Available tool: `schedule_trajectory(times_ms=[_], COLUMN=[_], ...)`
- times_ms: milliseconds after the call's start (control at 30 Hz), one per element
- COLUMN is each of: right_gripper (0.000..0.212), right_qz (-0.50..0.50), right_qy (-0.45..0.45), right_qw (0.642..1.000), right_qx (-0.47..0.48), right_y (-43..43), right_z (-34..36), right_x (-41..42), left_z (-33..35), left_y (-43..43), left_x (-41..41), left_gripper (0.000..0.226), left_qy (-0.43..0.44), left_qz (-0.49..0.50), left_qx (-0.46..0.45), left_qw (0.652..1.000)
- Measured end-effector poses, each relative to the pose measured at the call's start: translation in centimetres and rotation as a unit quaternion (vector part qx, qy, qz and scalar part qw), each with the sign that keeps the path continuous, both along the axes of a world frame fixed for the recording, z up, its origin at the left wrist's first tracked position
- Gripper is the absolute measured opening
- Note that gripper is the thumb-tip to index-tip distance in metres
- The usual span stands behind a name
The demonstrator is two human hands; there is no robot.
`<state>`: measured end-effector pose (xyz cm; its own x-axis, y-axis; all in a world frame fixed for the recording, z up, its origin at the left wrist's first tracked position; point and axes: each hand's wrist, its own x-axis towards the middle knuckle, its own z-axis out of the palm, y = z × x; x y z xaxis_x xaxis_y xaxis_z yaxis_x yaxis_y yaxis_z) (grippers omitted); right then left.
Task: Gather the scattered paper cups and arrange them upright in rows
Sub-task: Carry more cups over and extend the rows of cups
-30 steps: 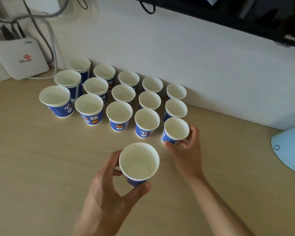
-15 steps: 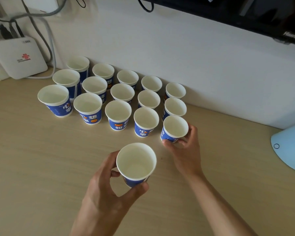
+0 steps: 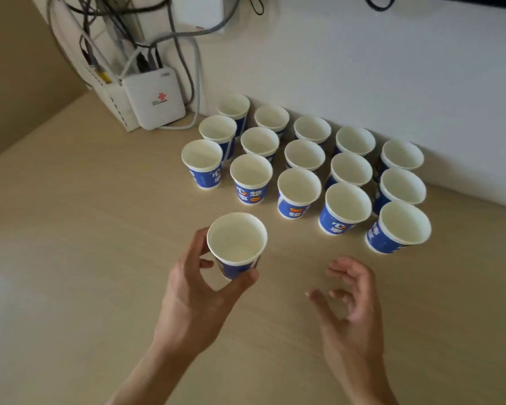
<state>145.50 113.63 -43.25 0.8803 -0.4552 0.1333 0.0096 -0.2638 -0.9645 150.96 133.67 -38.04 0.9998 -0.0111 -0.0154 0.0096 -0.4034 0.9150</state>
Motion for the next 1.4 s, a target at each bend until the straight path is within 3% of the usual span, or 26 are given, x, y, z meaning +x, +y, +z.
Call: schedule_trajectory(times_ms=[400,1400], right_gripper=[0.052,0.051], right_qz=[0.098,0.094], right_qy=[0.014,0.051], right_qw=[0.995,0.994], right_qx=[-0.031,-0.025], right_y=[8.5,11.5], right_z=[1.7,0.6], right_x=[7.8,9.4], left_z=[-2.0,-4.1], left_y=[5.3,5.7], left_x=[6.3,10.8], left_gripper=[0.06,0.061], left_qy=[-0.028,-0.05], left_qz=[0.086,0.091], left_qx=[0.036,0.033], left_qw=[0.995,0.994])
